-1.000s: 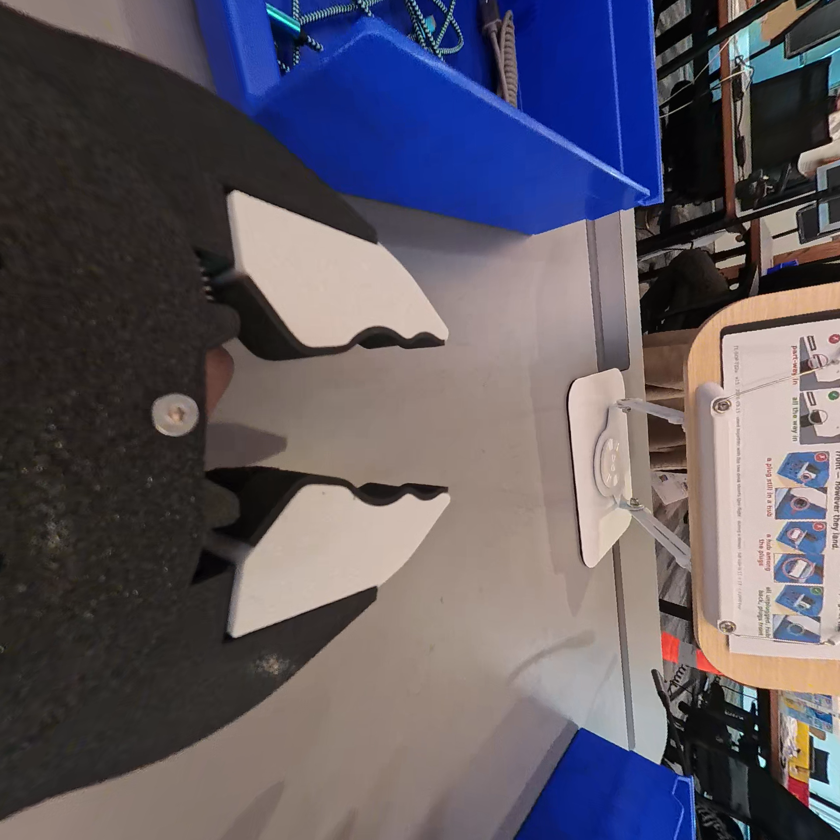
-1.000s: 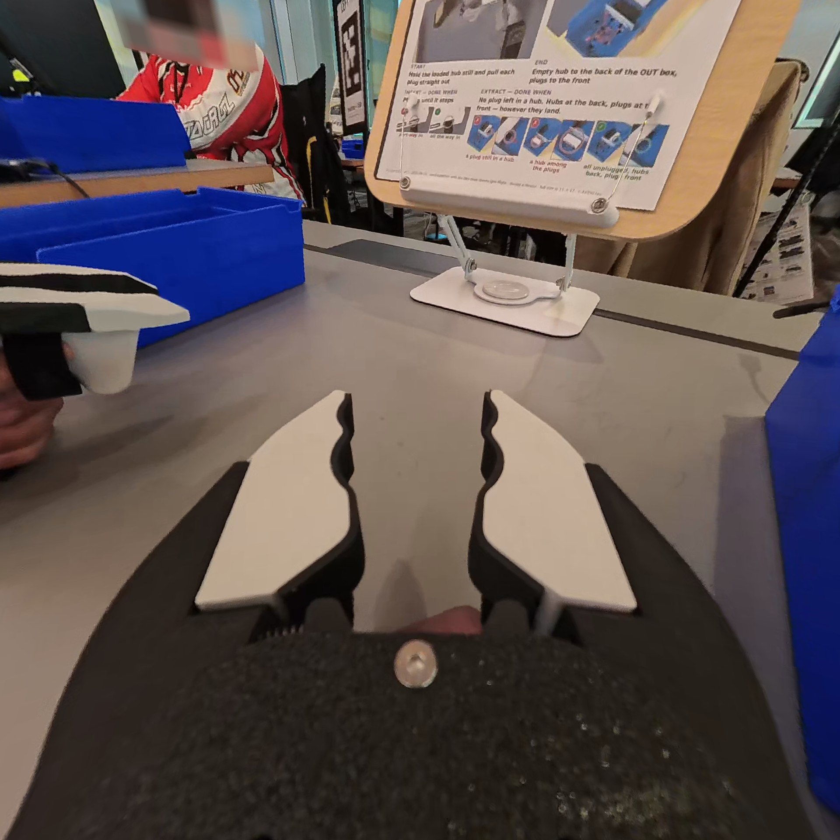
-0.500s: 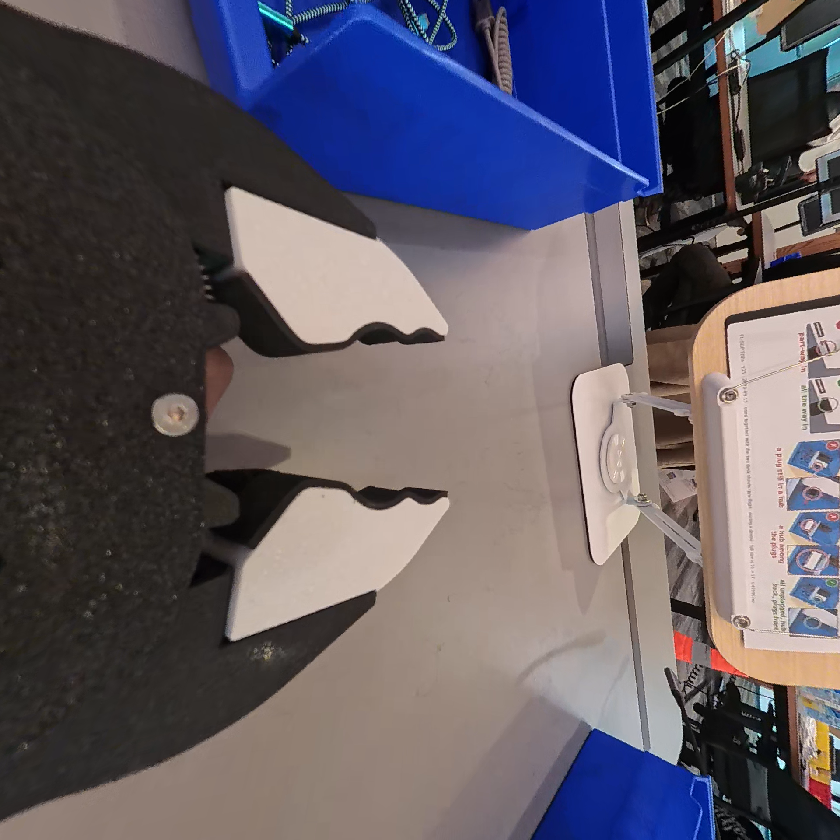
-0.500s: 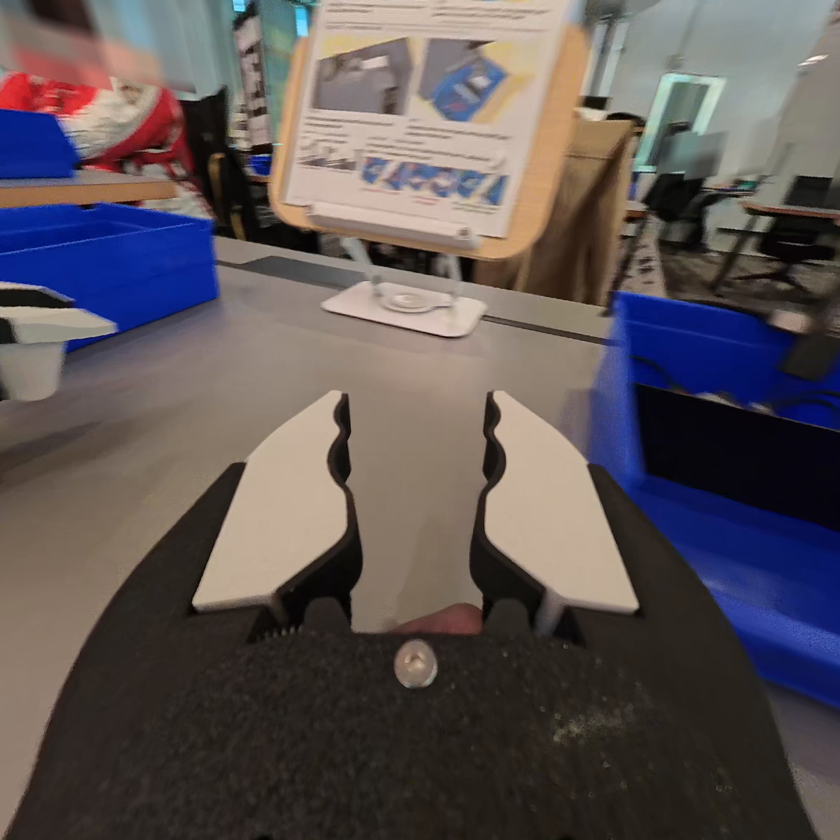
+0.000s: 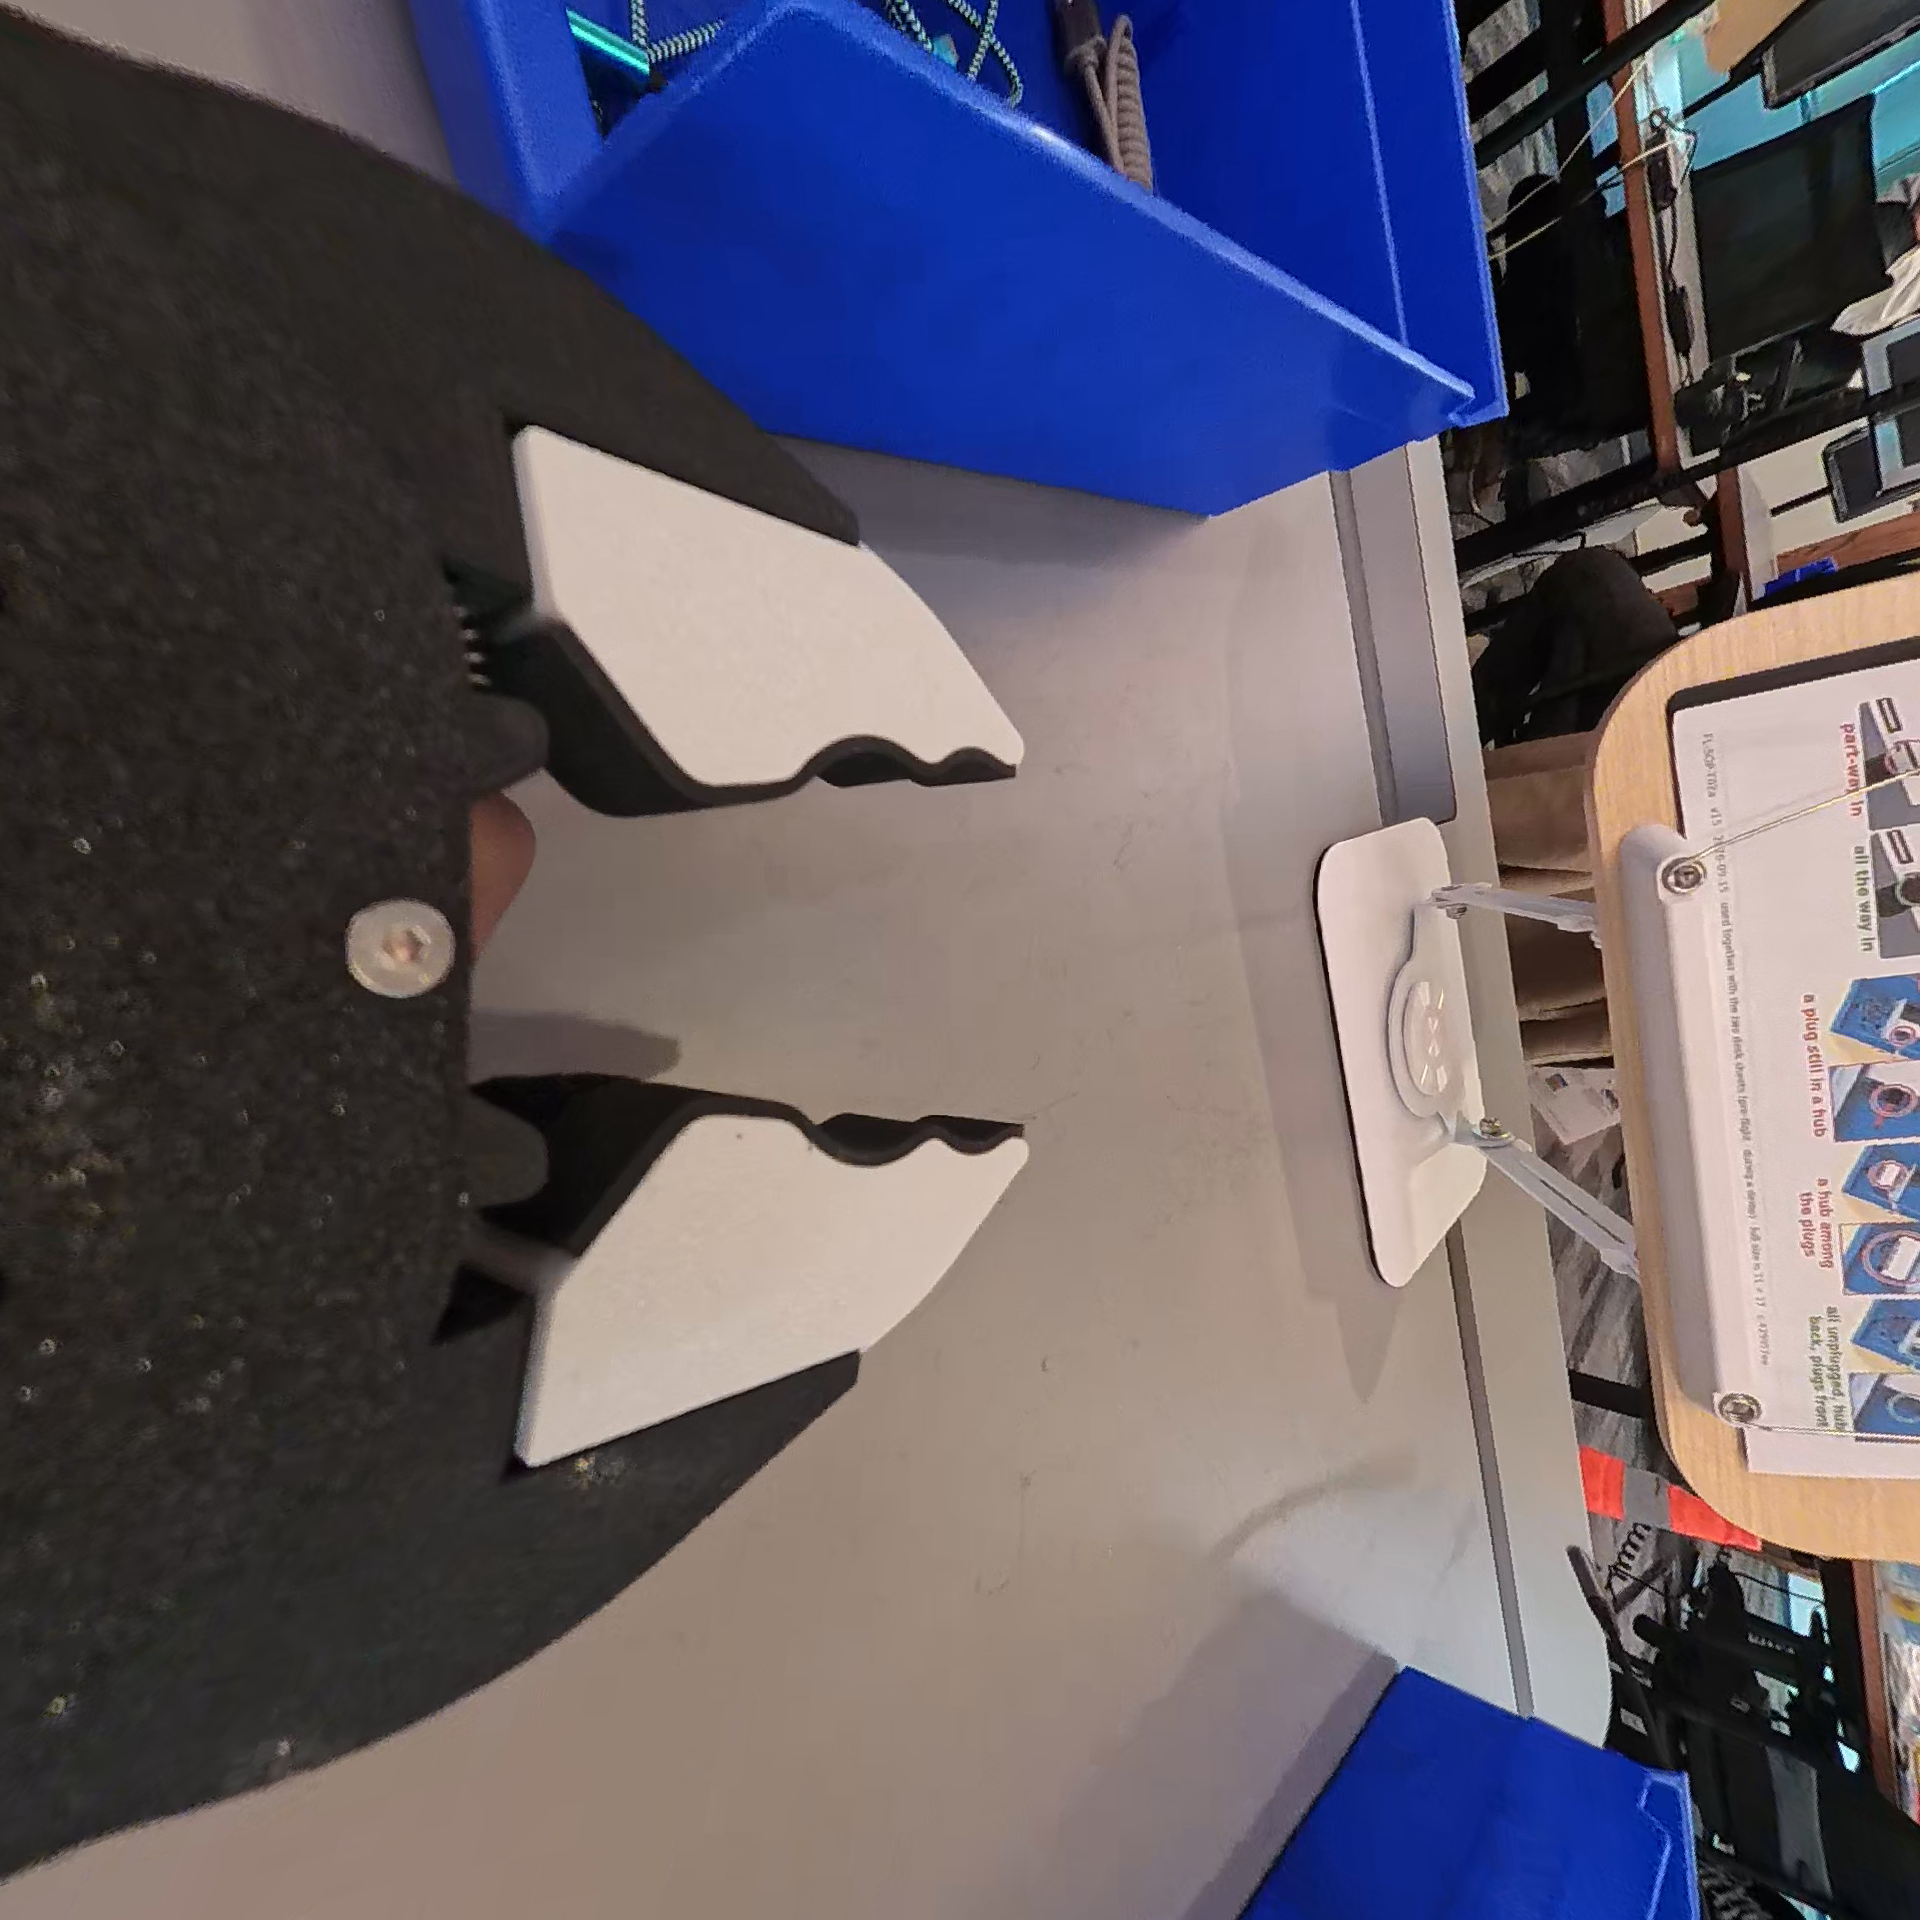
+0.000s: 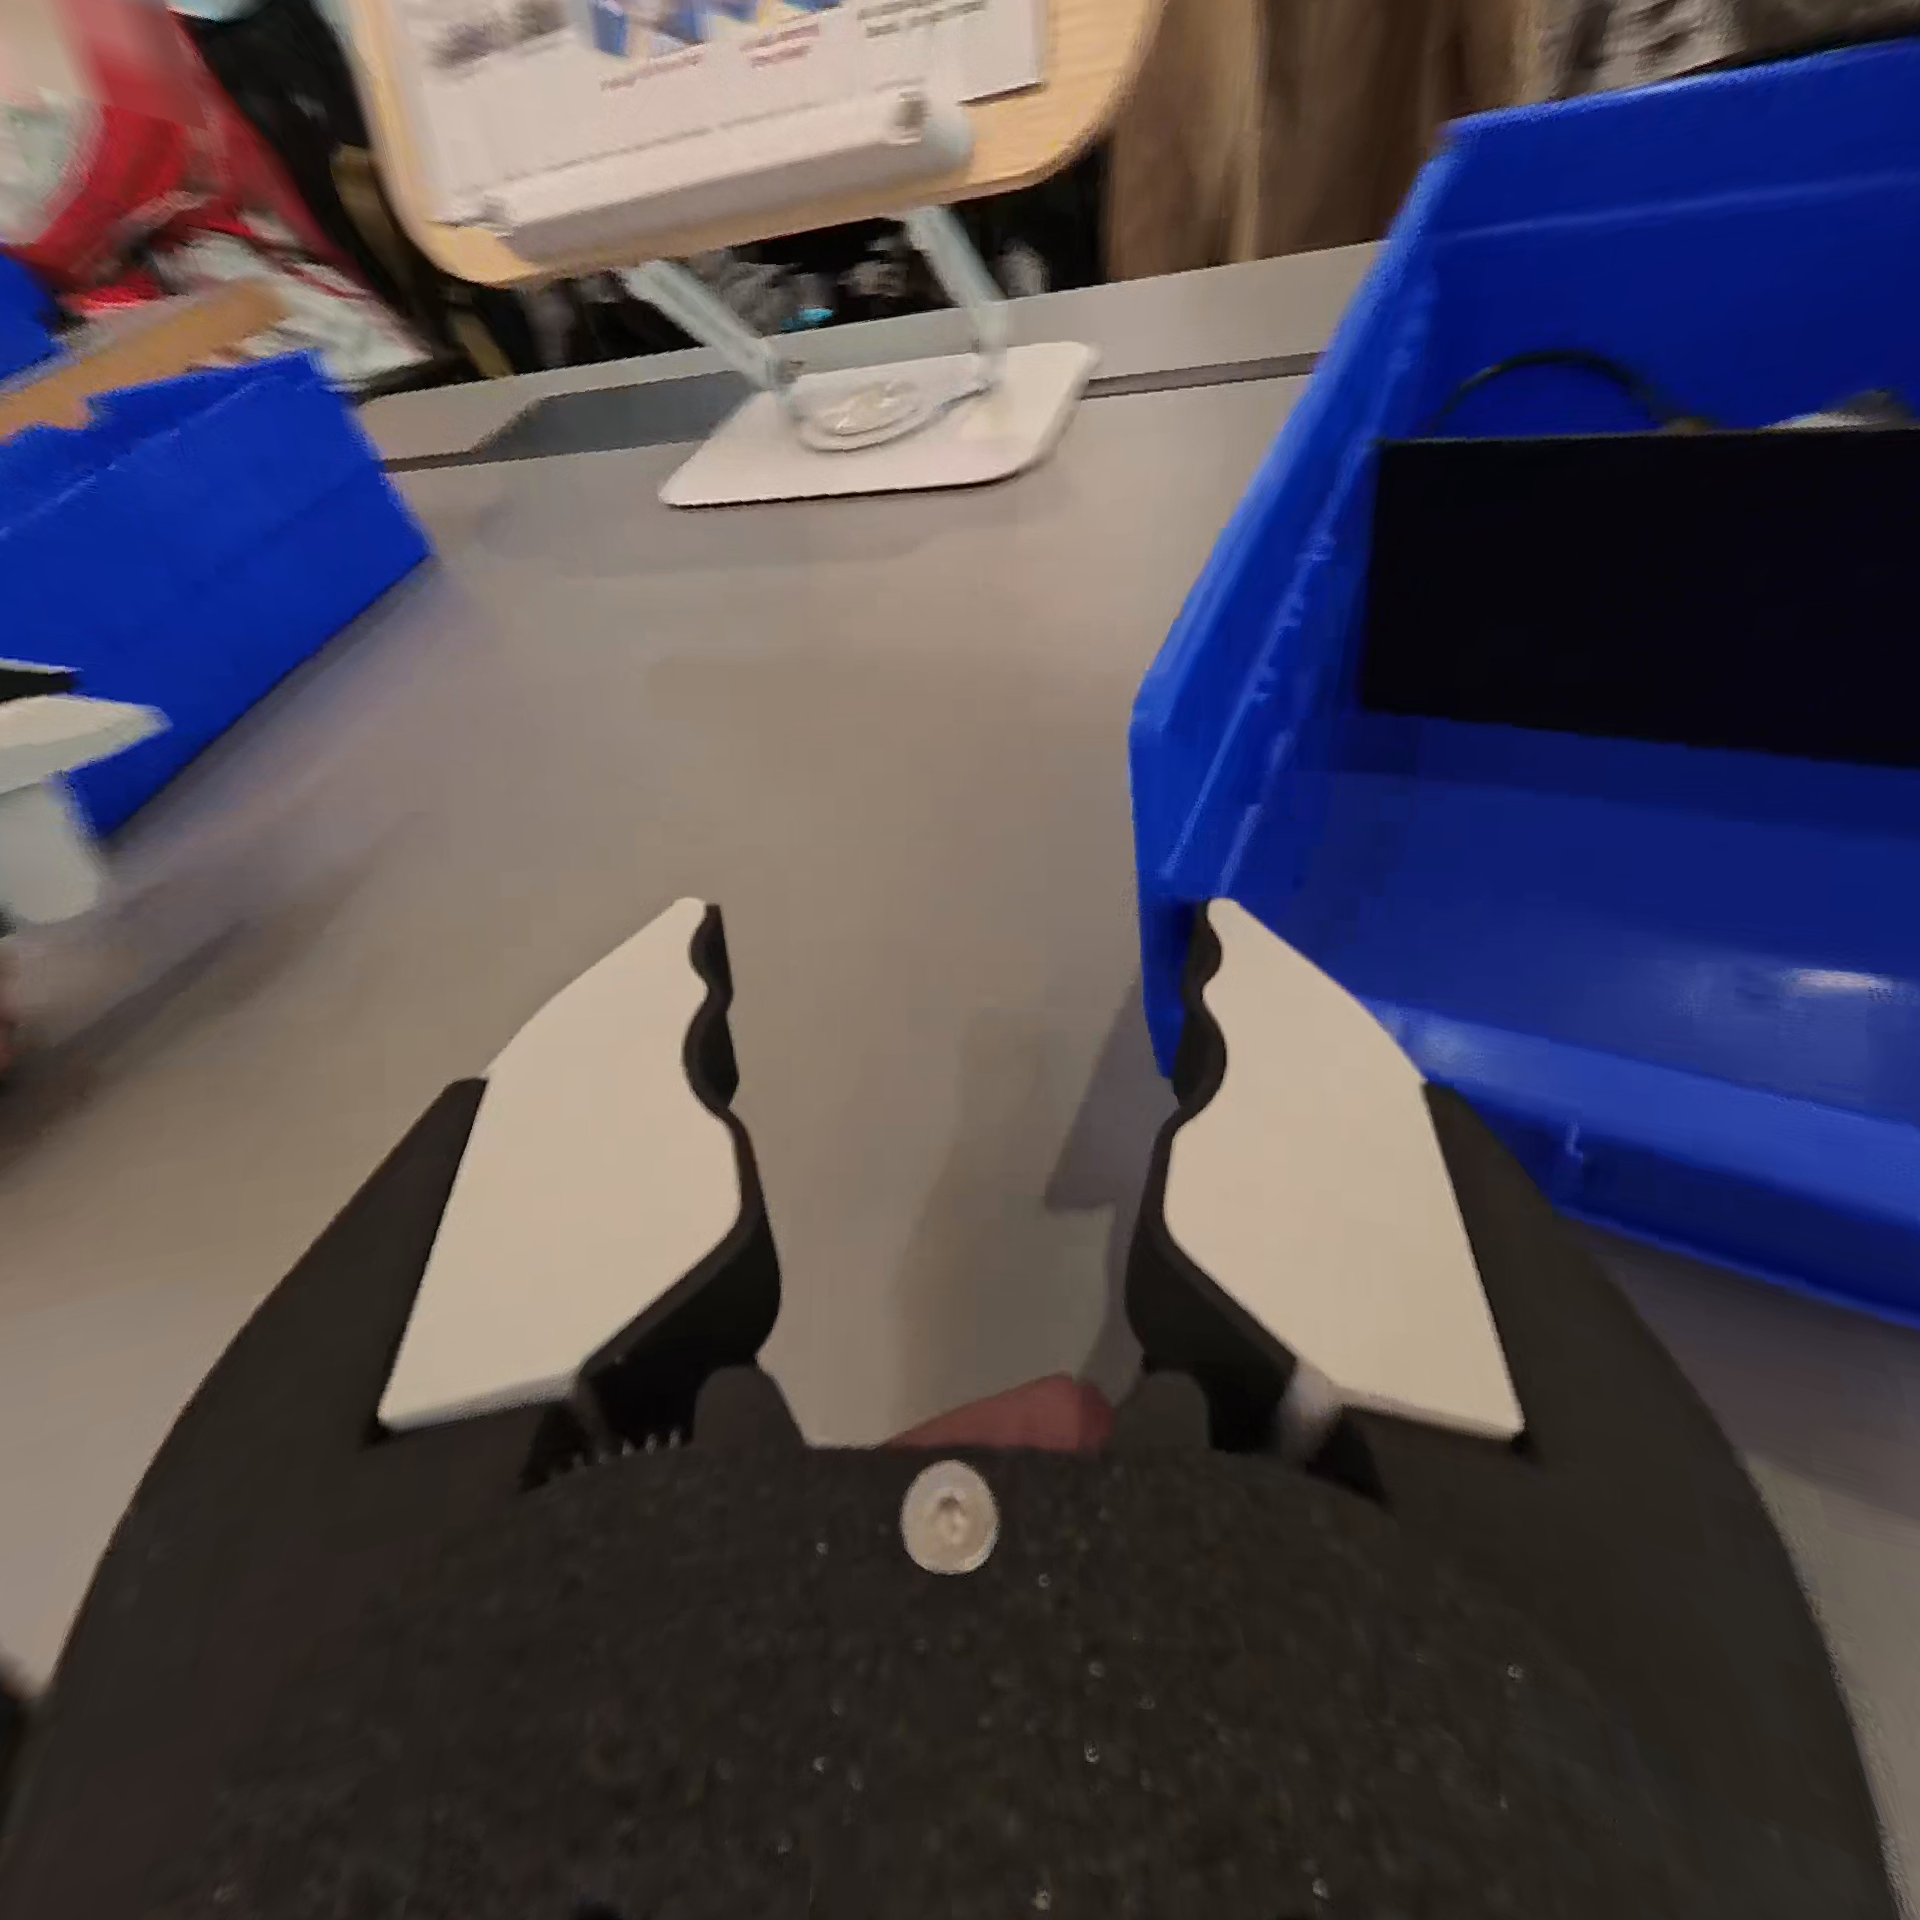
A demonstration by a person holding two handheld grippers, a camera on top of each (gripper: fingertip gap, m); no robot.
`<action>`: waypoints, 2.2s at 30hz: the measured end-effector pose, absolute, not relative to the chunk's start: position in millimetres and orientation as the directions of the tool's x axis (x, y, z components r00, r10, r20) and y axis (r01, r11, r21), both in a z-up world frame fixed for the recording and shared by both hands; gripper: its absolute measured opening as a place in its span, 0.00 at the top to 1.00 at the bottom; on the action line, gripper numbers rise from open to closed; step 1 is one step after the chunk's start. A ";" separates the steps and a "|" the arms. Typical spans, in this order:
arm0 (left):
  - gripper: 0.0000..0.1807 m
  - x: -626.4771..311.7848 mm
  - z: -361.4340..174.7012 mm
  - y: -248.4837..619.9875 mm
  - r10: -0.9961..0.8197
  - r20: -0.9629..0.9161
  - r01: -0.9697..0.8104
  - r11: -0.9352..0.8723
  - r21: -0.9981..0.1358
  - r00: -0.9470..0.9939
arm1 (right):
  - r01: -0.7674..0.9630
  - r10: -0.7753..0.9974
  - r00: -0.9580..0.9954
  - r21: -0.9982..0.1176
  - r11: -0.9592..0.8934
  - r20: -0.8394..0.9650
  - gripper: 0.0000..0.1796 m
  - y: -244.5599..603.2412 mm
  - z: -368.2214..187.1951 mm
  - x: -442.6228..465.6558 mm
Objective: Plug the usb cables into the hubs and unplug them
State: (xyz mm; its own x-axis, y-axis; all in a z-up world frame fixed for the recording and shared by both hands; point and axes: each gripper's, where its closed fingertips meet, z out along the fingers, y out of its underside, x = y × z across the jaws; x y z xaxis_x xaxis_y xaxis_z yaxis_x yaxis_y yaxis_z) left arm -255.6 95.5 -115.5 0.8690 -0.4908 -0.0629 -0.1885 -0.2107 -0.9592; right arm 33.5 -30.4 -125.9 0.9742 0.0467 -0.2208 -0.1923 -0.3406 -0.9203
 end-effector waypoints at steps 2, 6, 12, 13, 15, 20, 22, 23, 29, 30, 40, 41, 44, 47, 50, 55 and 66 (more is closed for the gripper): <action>0.66 -254.3 -115.4 94.5 -0.494 -0.077 -0.201 -0.203 -0.958 0.866 | -0.212 0.212 0.928 -0.901 -0.379 -0.308 0.67 -34.9 -124.8 4.0; 0.68 -234.9 -113.9 81.3 -0.552 -0.116 -0.241 -0.160 -0.957 0.826 | -0.220 0.190 0.940 -0.931 -0.292 -0.282 0.67 -51.6 -103.7 9.7; 0.67 -129.2 -106.4 24.3 -0.795 0.018 -0.196 -0.171 -0.966 0.606 | -0.077 -0.029 0.997 -0.992 -0.098 -0.074 0.67 -90.6 -66.5 48.1; 0.67 -110.3 -104.5 19.5 -0.815 0.023 -0.205 -0.172 -0.964 0.579 | -0.034 -0.097 0.995 -0.996 -0.083 -0.026 0.67 -95.4 -64.8 57.8; 0.68 -76.6 -99.3 21.8 -0.818 0.007 -0.218 -0.162 -0.962 0.575 | 0.052 -0.259 0.963 -0.996 -0.077 0.070 0.68 -103.7 -63.6 84.2; 0.67 -0.7 -113.7 53.2 -0.807 0.020 -0.288 -0.234 -0.928 0.591 | -0.009 -0.398 0.916 -0.990 -0.144 0.049 0.67 -103.4 -85.2 130.8; 0.73 14.0 -125.1 66.8 -0.775 0.044 -0.313 -0.306 -0.899 0.631 | -0.047 -0.403 0.915 -0.984 -0.174 0.027 0.67 -97.9 -96.6 140.2; 0.80 20.1 -129.6 68.9 -0.771 0.063 -0.317 -0.333 -0.888 0.633 | -0.062 -0.409 0.912 -0.981 -0.181 0.018 0.68 -94.0 -100.4 144.8; 0.99 30.0 -130.2 49.3 -0.754 0.037 -0.316 -0.319 -0.894 0.656 | -0.163 -0.427 0.904 -0.950 -0.266 -0.035 0.76 -66.3 -121.6 163.4; 0.99 26.3 -129.9 45.3 -0.739 0.038 -0.303 -0.322 -0.897 0.673 | -0.196 -0.438 0.896 -0.946 -0.259 -0.066 0.80 -67.6 -121.1 166.5; 0.98 -73.9 -104.5 5.9 -0.654 -0.078 -0.282 -0.212 -0.936 0.752 | -0.224 -0.340 0.929 -0.953 -0.205 -0.145 0.97 -76.2 -97.7 106.0; 0.97 -91.6 -101.8 4.4 -0.640 -0.082 -0.277 -0.210 -0.938 0.764 | -0.210 -0.312 0.940 -0.955 -0.209 -0.138 0.97 -73.5 -94.2 90.4; 0.97 -148.6 -96.2 4.6 -0.584 -0.081 -0.260 -0.230 -0.938 0.808 | -0.199 -0.216 0.965 -0.954 -0.224 -0.150 0.97 -60.2 -90.2 38.0; 0.97 -202.9 -98.2 10.6 -0.511 -0.087 -0.245 -0.250 -0.937 0.855 | -0.167 -0.128 0.982 -0.951 -0.259 -0.137 0.97 -39.3 -94.9 -12.5; 0.97 -246.0 -109.5 15.4 -0.451 -0.051 -0.200 -0.290 -0.936 0.891 | -0.131 -0.066 0.991 -0.949 -0.287 -0.116 0.97 -22.1 -101.0 -54.2; 0.98 -296.9 -127.4 22.0 -0.382 0.001 -0.143 -0.349 -0.926 0.924 | -0.087 0.025 0.994 -0.933 -0.348 -0.102 0.96 -3.4 -115.6 -106.5; 0.87 -313.6 -127.8 31.3 -0.373 0.012 -0.122 -0.335 -0.934 0.928 | -0.080 0.124 0.984 -0.935 -0.345 -0.130 0.94 24.3 -118.6 -127.5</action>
State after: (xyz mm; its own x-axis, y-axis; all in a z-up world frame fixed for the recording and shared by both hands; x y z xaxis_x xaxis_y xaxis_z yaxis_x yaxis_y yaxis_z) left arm -313.6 31.3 -127.8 0.9277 -0.3730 0.0122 -0.1224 -0.3351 -0.9342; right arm -127.5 24.3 -118.6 0.9837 0.1241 -0.1301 -0.0802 -0.3449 -0.9352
